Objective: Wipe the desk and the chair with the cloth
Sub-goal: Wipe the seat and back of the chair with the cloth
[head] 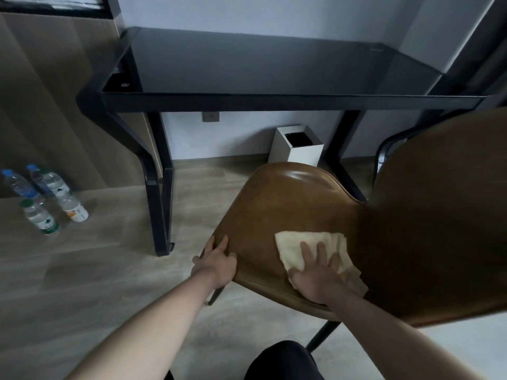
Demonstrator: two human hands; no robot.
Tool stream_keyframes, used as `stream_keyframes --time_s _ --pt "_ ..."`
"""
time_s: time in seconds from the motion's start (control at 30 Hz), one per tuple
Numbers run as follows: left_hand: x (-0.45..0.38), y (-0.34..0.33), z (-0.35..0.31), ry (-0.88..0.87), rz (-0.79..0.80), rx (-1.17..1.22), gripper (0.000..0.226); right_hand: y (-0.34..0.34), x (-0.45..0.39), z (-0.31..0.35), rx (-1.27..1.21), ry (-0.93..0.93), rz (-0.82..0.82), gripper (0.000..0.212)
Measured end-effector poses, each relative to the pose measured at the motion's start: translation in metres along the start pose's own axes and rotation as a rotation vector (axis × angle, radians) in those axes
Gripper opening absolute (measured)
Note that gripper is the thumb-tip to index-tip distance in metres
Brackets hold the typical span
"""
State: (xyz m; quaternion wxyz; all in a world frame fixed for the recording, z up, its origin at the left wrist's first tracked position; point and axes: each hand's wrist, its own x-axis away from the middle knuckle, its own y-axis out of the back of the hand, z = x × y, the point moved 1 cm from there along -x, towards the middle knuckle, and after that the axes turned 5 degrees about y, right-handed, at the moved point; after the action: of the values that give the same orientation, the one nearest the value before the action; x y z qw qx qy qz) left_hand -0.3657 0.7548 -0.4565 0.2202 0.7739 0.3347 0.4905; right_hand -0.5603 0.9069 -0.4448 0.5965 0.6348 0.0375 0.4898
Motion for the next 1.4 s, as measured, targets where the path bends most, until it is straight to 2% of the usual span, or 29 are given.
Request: stream_keyframes --time_s 0.2,0.4,0.57,0.73,1.03,1.23,1.4 --pt "0.0 -0.004 0.001 -0.022 -0.007 0.013 0.065 0.008 -0.023 0.007 -0.041 -0.035 -0.05 0.085" --pt "-0.013 -0.012 0.006 -0.052 -0.051 0.03 0.065 0.048 -0.102 0.023 -0.039 -0.065 -0.137 0.085" --pt "-0.019 -0.013 0.006 -0.052 -0.048 0.034 0.065 0.071 -0.143 0.034 0.003 -0.103 -0.14 0.085" --pt "-0.012 -0.005 0.002 -0.021 -0.028 0.005 0.066 0.064 -0.105 0.026 0.011 -0.028 -0.076 0.08" --pt "-0.003 0.0 0.0 -0.011 -0.002 0.032 0.064 0.007 0.002 0.017 0.036 0.061 0.048 0.074" --pt "-0.005 -0.007 0.002 -0.031 -0.012 0.015 0.065 0.008 -0.01 0.026 0.068 0.072 0.092 0.079" --pt "-0.011 -0.008 0.001 -0.056 -0.046 0.015 0.064 0.027 -0.063 0.045 0.146 0.149 -0.032 0.079"
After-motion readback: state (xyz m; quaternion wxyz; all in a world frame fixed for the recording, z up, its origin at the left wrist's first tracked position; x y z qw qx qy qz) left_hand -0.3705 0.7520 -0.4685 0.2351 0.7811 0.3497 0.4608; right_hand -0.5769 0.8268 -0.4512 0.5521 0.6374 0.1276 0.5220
